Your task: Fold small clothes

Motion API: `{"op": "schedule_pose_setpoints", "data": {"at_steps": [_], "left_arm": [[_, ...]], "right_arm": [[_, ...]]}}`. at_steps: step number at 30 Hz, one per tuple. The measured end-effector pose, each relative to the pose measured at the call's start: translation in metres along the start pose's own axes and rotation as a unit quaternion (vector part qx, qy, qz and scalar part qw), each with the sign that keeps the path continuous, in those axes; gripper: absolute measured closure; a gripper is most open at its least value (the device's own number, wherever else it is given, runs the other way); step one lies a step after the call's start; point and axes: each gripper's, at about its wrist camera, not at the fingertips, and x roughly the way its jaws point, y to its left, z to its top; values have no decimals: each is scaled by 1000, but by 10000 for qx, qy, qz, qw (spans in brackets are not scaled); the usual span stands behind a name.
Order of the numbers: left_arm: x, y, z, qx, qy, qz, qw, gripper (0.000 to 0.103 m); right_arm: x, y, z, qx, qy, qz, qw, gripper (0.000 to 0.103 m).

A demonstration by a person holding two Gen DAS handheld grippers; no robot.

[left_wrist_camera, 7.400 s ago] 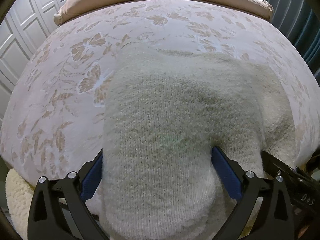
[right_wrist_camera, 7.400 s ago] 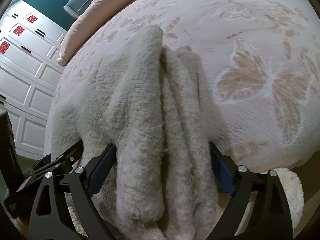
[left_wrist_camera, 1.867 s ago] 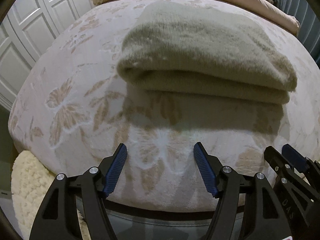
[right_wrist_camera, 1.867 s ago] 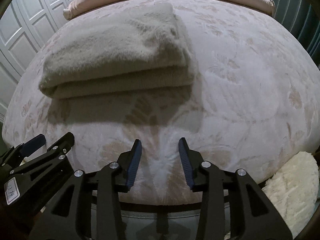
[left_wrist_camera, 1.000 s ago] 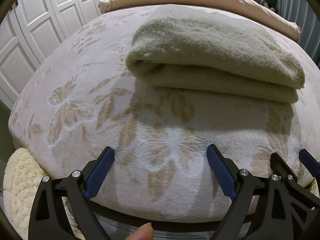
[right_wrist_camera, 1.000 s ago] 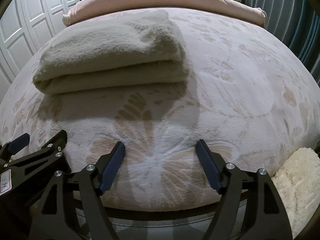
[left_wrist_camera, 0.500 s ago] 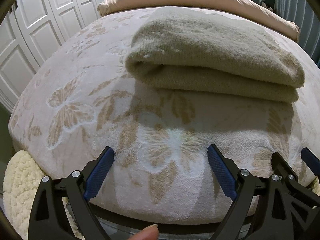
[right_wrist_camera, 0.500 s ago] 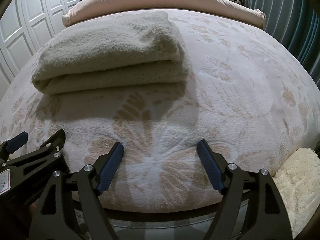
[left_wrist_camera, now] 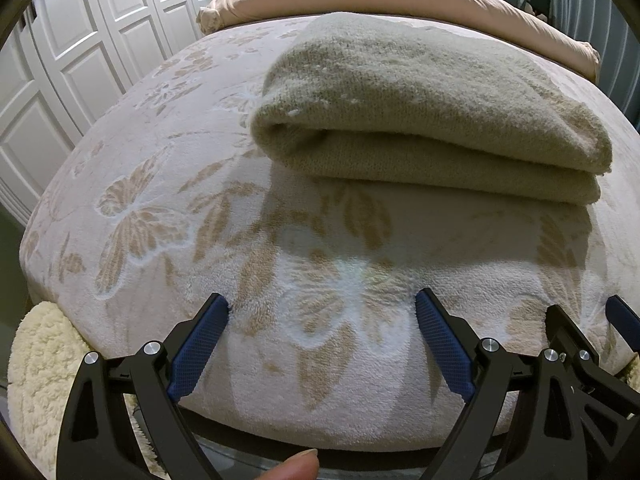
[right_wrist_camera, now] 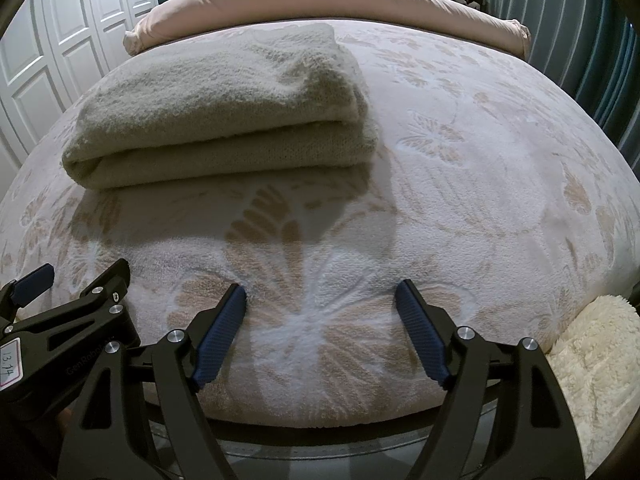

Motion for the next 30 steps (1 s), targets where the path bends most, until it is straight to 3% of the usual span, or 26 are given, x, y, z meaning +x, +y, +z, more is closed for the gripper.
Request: {"op": "schedule_pose_setpoints", "data": {"at_steps": [16, 19, 22, 30], "left_arm": [[0, 0, 1, -4, 25, -7, 10000, 11], [-6, -1, 8, 67, 69, 136, 9999, 12], [-20, -4, 18, 175, -129, 317, 9993, 13], [-30, 3, 48, 54, -133, 183, 9997, 14]], "right_arm": [[0, 1, 1, 25, 52, -24, 10000, 28], [-3, 2, 10, 49, 290, -95, 9995, 28], [-10, 1, 24, 112, 365, -132, 9992, 29], [-21, -1, 59, 190, 256, -182, 9993, 29]]}}
